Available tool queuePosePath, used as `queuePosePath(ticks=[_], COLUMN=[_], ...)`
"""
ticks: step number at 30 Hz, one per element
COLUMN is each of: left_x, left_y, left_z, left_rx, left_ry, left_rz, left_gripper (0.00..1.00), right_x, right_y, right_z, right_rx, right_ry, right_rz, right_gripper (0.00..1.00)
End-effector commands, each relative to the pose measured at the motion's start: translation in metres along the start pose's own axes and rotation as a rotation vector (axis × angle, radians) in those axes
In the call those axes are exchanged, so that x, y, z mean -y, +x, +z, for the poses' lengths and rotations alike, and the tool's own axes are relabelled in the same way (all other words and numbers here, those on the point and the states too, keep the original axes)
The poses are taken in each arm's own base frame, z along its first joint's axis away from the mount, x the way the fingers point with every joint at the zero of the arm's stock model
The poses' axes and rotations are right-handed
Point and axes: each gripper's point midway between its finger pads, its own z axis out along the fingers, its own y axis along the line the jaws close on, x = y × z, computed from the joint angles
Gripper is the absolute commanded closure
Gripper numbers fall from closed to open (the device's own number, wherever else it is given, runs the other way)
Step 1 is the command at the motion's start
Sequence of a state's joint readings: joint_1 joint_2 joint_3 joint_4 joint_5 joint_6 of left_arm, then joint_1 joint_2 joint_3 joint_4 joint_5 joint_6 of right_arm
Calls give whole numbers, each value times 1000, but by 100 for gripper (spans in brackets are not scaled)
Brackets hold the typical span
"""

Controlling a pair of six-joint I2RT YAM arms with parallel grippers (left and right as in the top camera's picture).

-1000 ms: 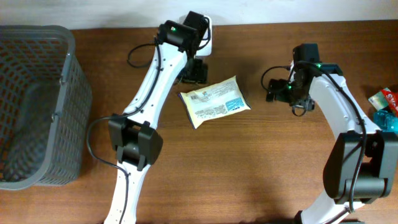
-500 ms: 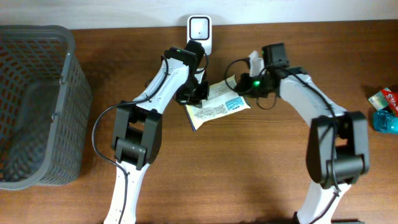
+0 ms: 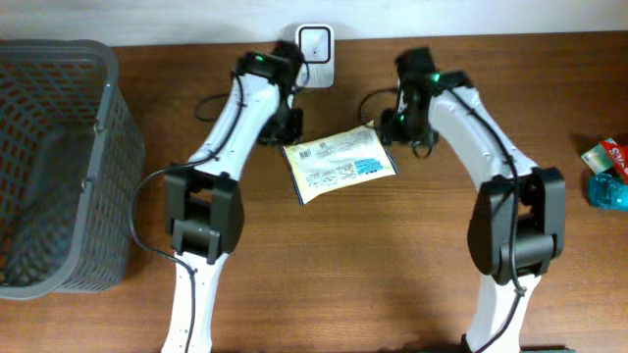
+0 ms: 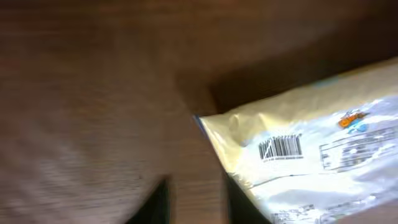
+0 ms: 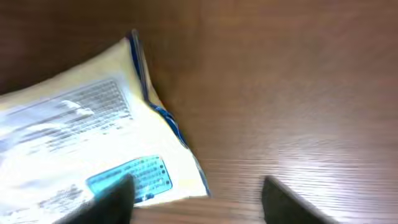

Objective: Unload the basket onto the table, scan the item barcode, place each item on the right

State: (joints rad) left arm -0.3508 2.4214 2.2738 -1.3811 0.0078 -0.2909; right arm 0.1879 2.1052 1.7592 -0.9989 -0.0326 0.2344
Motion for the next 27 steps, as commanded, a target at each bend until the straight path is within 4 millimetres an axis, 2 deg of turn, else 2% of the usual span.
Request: queuePosePath(ticks=[1,2,5,8,12,15,16,17,18,19,21,22,23,25,26,27], left_x=[-17,-19,-20,-22,-24,-24,-24,-24,-24,-24,-24,-24,-24,-24,-24,-24], left_y=[1,3,7,17,25,25,25,25,25,25,25,25,25,24,24,23], left_z=[-3,-1,3,13,23,24,24,24,24,24,24,24,24,24,24,24], left_rx=[-42,-56,-90,-129,-161,-160,-160,-160,-160,-160,-160,-160,-160,-158,-155,-154], left_ry=[59,80,125,114,106,106,107,107,106,106,106,106,106,107,107,108], left_rz=[-60,-72,-95,-97,-100,-101,-101,-101,-101,-101,-101,-101,-101,-101,-100,-100], left_gripper=[6,0,1,1,1,1,1,1,1,1,1,1,1,1,1,1], right_x=[0,-8,-20,-38,-41,-42,-42,-42,-42,-42,-15,-4,10,26,40,46], right_y=[-14,-10,0,12,32,37,36,33,30,26,2,-9,-24,-37,-45,-47], right_z=[-25,-20,2,33,73,82,83,81,79,75,53,34,4,-35,-66,-82], right_rx=[50,28,-31,-91,-194,-219,-215,-208,-203,-193,-125,-80,-16,59,120,150], right_ry=[-56,-118,-231,-358,-395,-410,-409,-407,-402,-396,-201,-124,-24,85,173,215], right_rz=[-88,-132,-200,-276,-250,-241,-242,-223,-214,-215,-134,-137,-132,-118,-95,-92], right_gripper=[8,2,2,2,1,53,83,96,96,96,96,96,96,96,96,96])
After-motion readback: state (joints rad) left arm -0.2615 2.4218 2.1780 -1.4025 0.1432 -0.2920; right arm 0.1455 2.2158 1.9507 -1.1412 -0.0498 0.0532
